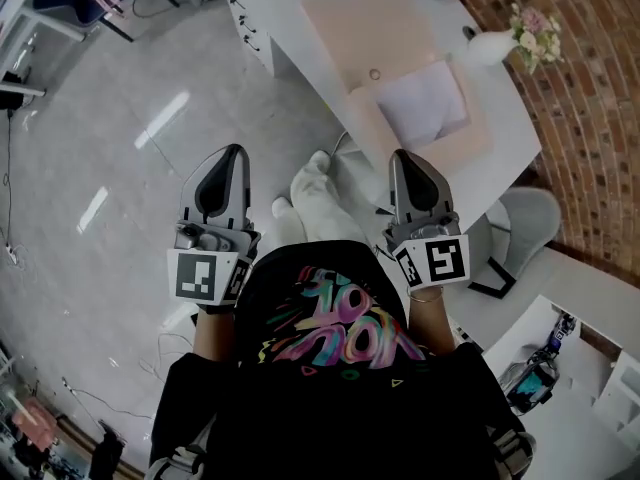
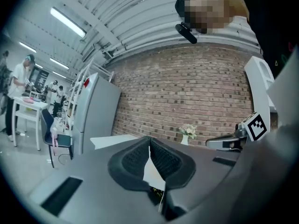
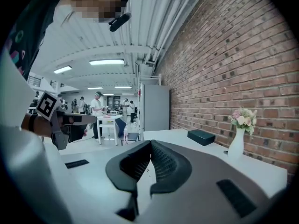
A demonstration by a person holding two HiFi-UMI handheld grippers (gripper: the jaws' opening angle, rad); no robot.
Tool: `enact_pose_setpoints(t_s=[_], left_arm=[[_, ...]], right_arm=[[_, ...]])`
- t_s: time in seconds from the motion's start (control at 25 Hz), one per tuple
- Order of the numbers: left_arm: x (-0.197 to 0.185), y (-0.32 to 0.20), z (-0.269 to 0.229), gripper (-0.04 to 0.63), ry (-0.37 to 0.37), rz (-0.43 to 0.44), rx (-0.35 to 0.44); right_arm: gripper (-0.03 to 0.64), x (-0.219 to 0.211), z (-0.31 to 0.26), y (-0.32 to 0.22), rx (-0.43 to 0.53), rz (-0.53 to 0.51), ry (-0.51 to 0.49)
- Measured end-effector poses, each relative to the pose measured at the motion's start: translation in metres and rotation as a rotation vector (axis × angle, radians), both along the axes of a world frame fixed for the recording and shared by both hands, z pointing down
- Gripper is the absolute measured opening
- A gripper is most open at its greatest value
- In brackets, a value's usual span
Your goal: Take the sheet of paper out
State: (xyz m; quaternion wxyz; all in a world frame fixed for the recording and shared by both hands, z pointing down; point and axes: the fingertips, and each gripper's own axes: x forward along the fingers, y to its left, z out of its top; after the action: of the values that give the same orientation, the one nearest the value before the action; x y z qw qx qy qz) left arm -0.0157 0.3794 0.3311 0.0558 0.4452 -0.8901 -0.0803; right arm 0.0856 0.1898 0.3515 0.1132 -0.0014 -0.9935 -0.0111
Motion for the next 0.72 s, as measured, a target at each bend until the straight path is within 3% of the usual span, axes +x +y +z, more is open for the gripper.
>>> enact_pose_setpoints(t_s=[0.52, 0.72], left_arm=[[-0.097, -0.198, -0.041, 0.029, -0.071, 0.320, 0.036], [-0.113, -0.268, -0.043, 0.029, -0.083, 0.463, -0.010]], right_arm=[[0.020, -0.045, -0.021, -0.155, -0.002, 0.326, -0.053], [0.020, -0.044, -0.031, -0.200, 0.003, 0.446, -0.075]])
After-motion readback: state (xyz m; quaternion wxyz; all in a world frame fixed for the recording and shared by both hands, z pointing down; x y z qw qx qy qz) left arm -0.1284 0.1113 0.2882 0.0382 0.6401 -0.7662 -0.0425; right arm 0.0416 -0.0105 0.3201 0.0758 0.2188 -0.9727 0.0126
